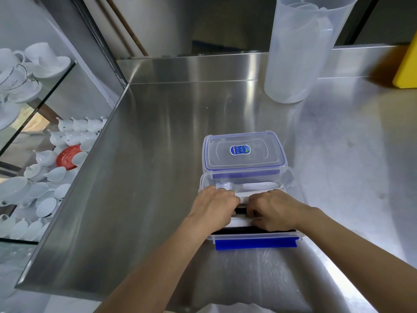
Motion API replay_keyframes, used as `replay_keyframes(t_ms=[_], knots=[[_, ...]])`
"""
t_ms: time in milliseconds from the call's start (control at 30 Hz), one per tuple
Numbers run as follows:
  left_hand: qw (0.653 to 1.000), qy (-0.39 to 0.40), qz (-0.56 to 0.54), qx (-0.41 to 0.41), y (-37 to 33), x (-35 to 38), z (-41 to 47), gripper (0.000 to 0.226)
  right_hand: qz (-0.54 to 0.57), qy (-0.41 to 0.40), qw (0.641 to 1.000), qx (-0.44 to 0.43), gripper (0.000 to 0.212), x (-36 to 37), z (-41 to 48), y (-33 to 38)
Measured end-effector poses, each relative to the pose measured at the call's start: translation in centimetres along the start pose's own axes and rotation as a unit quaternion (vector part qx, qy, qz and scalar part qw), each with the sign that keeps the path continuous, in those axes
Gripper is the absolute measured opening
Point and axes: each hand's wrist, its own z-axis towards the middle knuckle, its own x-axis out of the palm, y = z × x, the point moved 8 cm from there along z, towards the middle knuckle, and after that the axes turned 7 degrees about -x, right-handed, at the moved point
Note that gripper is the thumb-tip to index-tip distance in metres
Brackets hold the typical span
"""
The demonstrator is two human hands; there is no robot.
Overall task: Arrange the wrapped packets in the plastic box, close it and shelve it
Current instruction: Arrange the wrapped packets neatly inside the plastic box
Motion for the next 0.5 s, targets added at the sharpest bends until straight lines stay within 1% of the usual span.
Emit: replay_keyframes(t_ms=[100, 167, 267, 333, 367, 433, 500], knots=[[1.0, -0.018, -0.004, -0.001, 0.0, -0.2, 0.0, 0.019, -0.01, 0.028, 0.999, 0.011, 0.02, 0.3, 0.2, 0.2], [1.0, -0.021, -0.016, -0.006, 0.1, -0.3, 0.1, 0.029, -0.006, 0.033, 0.999, 0.015, 0.018, 0.2, 0.1, 0.3], [0.999, -0.002, -0.034, -0.015, 0.1, -0.3, 0.1, 0.043, 0.003, -0.015, 1.0, 0.017, 0.021, -0.4, -0.1, 0.1], [0.999, 0.0, -0.035, -0.013, 0.1, -0.2, 0.0, 0.048, 0.002, -0.047, 0.999, 0.007, 0.026, -0.8, -0.3, 0.2], [0.999, 0.001, -0.035, -0.009, 0.1, -0.2, -0.1, 0.047, 0.002, -0.063, 0.998, -0.001, 0.027, -1.1, -0.3, 0.3], [0.999, 0.0, -0.037, -0.002, 0.0, -0.2, -0.2, 0.034, 0.0, -0.105, 0.994, -0.012, 0.026, -1.7, -0.6, 0.3], [0.999, -0.004, -0.043, -0.005, 0.1, -0.3, -0.1, 0.023, -0.025, -0.146, 0.989, -0.019, 0.021, -2.2, -0.7, 0.3]])
